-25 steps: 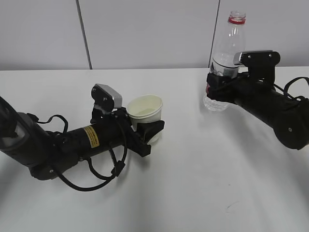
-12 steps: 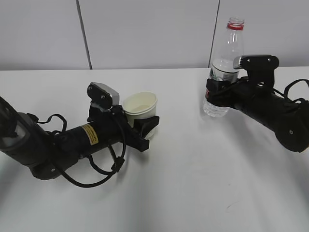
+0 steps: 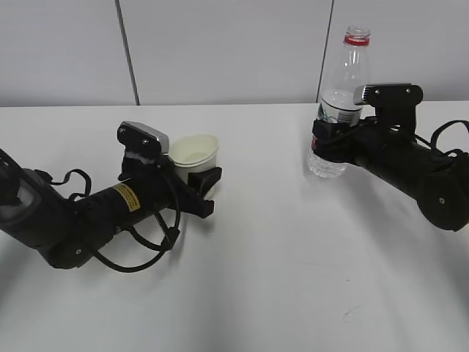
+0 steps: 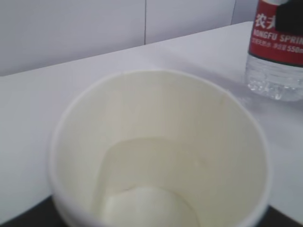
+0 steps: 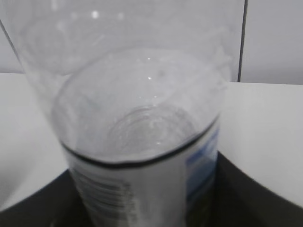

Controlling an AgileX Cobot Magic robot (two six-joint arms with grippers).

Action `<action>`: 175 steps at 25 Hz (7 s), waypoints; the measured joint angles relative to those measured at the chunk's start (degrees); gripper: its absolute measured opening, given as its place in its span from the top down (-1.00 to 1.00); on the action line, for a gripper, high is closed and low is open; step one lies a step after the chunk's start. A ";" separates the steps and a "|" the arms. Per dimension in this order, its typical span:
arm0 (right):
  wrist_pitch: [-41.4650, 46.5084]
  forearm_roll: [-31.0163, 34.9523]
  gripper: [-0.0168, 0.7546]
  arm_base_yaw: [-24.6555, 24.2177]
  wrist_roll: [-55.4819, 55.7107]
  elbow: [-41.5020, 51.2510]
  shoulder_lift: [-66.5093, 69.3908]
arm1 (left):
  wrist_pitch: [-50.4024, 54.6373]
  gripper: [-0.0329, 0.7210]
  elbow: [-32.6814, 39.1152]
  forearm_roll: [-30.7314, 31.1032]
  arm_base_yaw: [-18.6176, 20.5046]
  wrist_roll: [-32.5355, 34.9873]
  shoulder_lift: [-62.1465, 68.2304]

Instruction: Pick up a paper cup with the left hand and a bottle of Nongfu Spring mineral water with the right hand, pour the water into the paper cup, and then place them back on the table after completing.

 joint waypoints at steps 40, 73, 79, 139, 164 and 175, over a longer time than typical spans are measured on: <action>0.12 -2.71 -0.12 0.00 1.43 0.00 0.00 | -3.30 -0.19 -0.41 -8.24 12.76 4.63 3.82; -3.24 -2.83 -0.12 0.00 1.43 0.00 4.46 | -4.07 -0.62 17.56 -10.62 12.76 4.82 -9.65; -7.38 -2.83 -0.12 0.00 0.35 0.00 6.57 | -4.12 -0.62 20.15 -10.62 12.76 4.85 -12.05; -12.79 -0.94 -0.76 0.00 -8.28 2.50 9.19 | -4.16 -0.61 20.21 -8.22 12.71 4.85 -12.05; -6.43 0.67 -0.57 0.00 -9.24 19.97 -11.78 | 12.50 -0.61 20.54 -6.88 12.71 4.85 -24.21; 19.16 0.67 -0.54 0.00 -7.03 20.19 -25.75 | 36.69 -0.56 20.60 -6.82 12.71 1.25 -36.45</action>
